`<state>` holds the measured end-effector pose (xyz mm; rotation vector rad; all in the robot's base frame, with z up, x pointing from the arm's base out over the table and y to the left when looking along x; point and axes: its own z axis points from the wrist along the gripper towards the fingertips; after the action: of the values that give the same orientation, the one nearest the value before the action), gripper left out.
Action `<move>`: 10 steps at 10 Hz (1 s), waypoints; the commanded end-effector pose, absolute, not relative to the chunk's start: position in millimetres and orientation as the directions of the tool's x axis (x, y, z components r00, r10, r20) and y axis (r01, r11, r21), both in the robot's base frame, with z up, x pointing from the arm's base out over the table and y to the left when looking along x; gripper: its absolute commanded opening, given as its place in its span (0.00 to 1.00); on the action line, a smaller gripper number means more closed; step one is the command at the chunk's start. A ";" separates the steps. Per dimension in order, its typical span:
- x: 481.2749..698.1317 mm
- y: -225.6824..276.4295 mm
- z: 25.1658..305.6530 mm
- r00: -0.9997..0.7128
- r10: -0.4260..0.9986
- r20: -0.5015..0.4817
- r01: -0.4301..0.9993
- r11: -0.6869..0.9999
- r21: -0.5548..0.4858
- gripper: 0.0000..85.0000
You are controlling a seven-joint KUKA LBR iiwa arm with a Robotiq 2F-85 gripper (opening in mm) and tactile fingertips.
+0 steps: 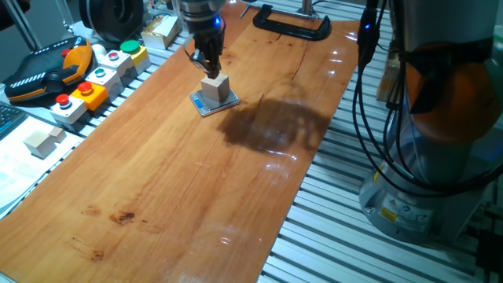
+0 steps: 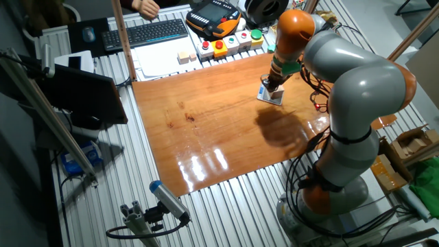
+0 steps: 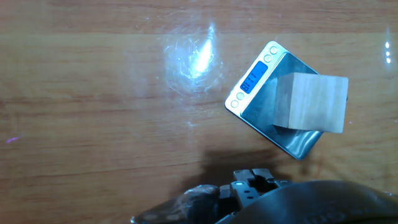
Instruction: Place the block on the scale
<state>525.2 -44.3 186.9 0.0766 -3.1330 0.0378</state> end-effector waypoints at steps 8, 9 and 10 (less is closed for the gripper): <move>521.7 -35.5 185.8 -0.997 -0.073 -0.011 -0.073 0.996 -0.044 0.01; 521.6 -35.1 185.5 -0.997 -0.073 -0.011 -0.073 0.996 -0.044 0.01; 521.2 -34.6 185.3 -0.997 -0.073 -0.011 -0.073 0.996 -0.044 0.01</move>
<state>521.1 -34.6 185.3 0.1149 -3.1514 0.0685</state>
